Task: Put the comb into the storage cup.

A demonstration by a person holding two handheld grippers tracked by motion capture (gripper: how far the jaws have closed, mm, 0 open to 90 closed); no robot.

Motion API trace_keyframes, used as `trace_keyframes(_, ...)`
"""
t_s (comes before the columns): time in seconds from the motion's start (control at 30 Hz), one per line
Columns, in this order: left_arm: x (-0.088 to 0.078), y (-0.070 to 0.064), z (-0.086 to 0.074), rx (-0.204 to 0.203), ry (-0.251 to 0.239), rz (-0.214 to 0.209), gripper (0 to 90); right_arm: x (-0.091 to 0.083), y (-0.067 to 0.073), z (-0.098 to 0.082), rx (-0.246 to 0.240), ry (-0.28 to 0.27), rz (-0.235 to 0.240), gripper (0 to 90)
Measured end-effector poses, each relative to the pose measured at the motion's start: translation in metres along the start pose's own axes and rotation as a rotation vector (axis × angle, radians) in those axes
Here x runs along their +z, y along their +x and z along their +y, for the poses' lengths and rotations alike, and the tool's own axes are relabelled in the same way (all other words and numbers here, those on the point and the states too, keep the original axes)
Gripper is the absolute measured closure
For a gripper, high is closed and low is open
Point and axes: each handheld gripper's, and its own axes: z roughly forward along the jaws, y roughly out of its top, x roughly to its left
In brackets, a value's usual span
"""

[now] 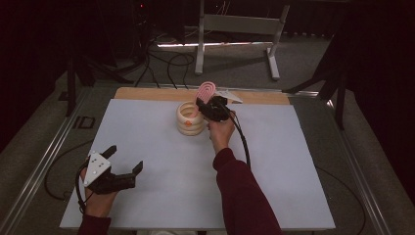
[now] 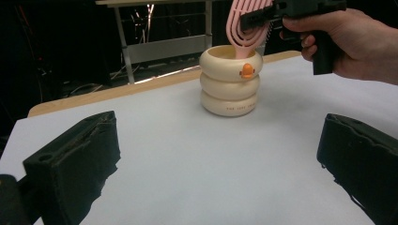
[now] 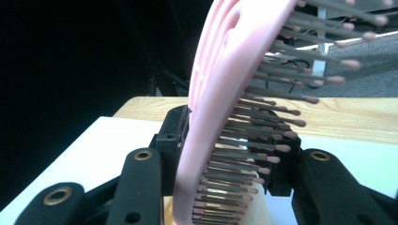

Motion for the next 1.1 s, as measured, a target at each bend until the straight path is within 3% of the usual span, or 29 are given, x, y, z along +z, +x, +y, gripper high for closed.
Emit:
trace_keyframes(0.33,0.001,-0.001,0.000,0.002,0.003,-0.001,0.3,-0.003,-0.003,0.001,-0.006,0.004,-0.013,57.7)
trace_keyframes(1.1,0.004,-0.003,-0.003,0.007,0.015,-0.005,0.3,-0.009,-0.011,0.005,-0.077,0.045,-0.041,50.9)
